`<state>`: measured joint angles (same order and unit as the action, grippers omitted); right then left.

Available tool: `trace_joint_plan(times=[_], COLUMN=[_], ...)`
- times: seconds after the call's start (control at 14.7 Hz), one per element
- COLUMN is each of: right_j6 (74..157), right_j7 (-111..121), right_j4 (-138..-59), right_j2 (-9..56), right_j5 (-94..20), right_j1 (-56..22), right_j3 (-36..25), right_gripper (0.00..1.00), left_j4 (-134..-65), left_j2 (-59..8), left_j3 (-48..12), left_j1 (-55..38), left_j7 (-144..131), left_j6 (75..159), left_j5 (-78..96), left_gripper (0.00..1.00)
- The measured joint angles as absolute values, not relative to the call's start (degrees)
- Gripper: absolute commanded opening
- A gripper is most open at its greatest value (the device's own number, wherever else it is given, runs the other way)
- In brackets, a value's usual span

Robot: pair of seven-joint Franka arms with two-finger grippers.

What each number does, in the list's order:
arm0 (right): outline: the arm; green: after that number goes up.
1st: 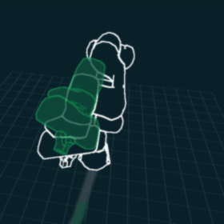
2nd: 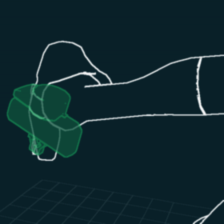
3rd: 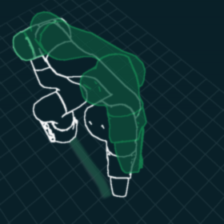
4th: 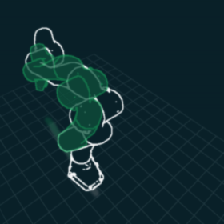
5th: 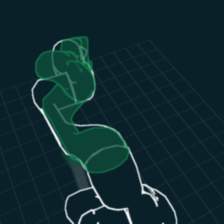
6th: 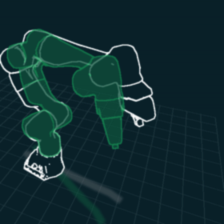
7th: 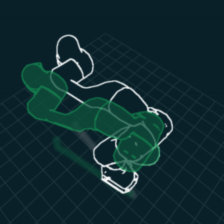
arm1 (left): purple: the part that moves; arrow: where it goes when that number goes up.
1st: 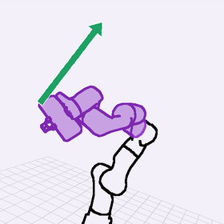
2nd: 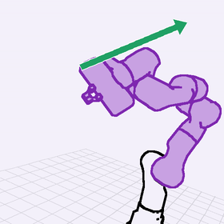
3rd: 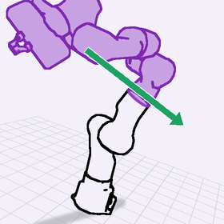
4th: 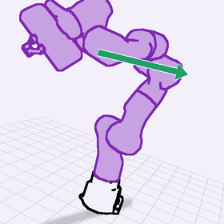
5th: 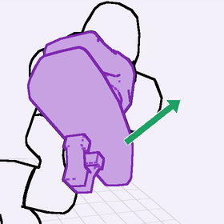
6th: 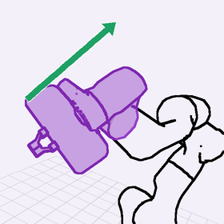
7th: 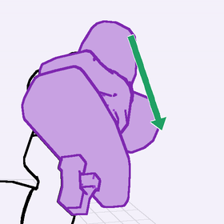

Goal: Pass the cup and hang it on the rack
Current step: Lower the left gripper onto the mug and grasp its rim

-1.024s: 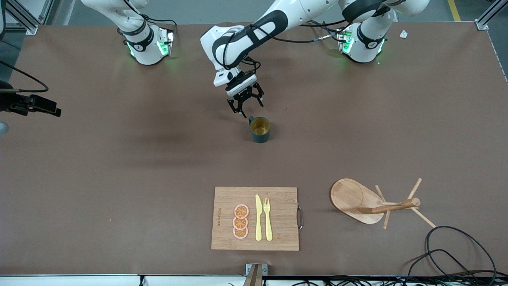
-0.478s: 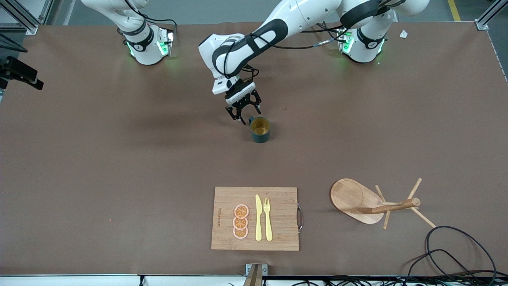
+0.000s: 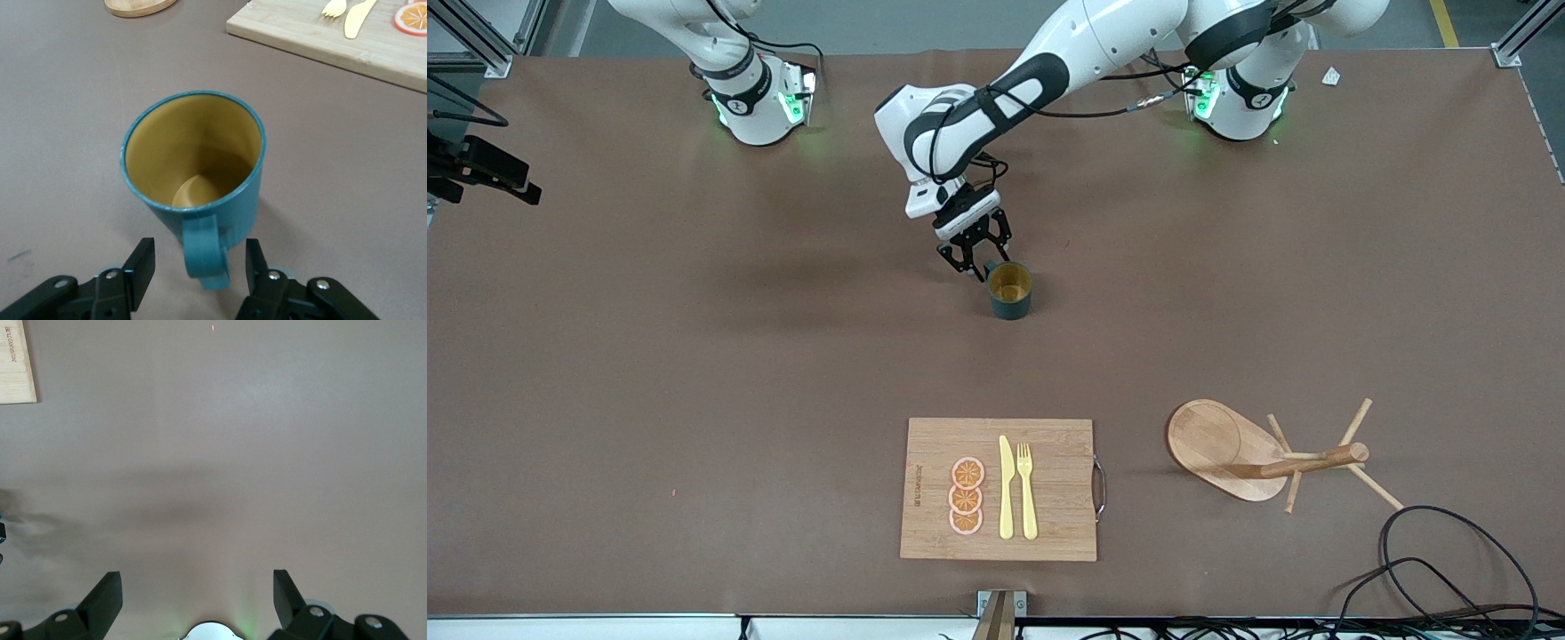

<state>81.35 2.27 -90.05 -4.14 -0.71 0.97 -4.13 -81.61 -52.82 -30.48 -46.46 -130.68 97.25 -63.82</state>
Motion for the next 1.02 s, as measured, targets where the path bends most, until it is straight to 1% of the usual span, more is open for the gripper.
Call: trace_joint_plan(times=[0.07,0.41,0.48,0.55,0.75,1.02], right_j6=[81.4,81.5,81.5,81.5,82.0,82.0], right_j7=[2.3,2.3,2.3,2.3,2.3,2.3], right_j4=[-90.1,-90.1,-90.1,-90.0,-90.0,-90.0], right_j2=[-4.1,-4.1,-4.1,-4.1,-4.1,-4.1], right_j5=[-0.7,-0.7,-0.7,-0.7,-0.7,-0.7], right_j1=[1.0,1.0,1.0,1.0,1.0,0.8], right_j3=[-4.1,-4.1,-4.1,-4.1,-4.1,-4.0], right_gripper=[1.00,1.00,1.00,1.00,1.00,1.00], left_j4=[-81.5,-81.4,-81.4,-81.3,-80.8,-76.6], left_j2=[-52.8,-53.1,-53.1,-53.1,-53.2,-52.3], left_j3=[-30.2,-29.7,-29.5,-29.4,-29.2,-29.1], left_j1=[-46.6,-47.0,-47.0,-47.0,-47.0,-46.0], left_j7=[-130.7,-130.7,-130.7,-130.7,-130.6,-128.6], left_j6=[97.3,97.3,97.3,97.3,97.3,97.3], left_j5=[-63.8,-63.8,-63.8,-63.8,-63.8,-62.8], left_gripper=[0.51,0.12,0.02,0.00,0.00,0.00])
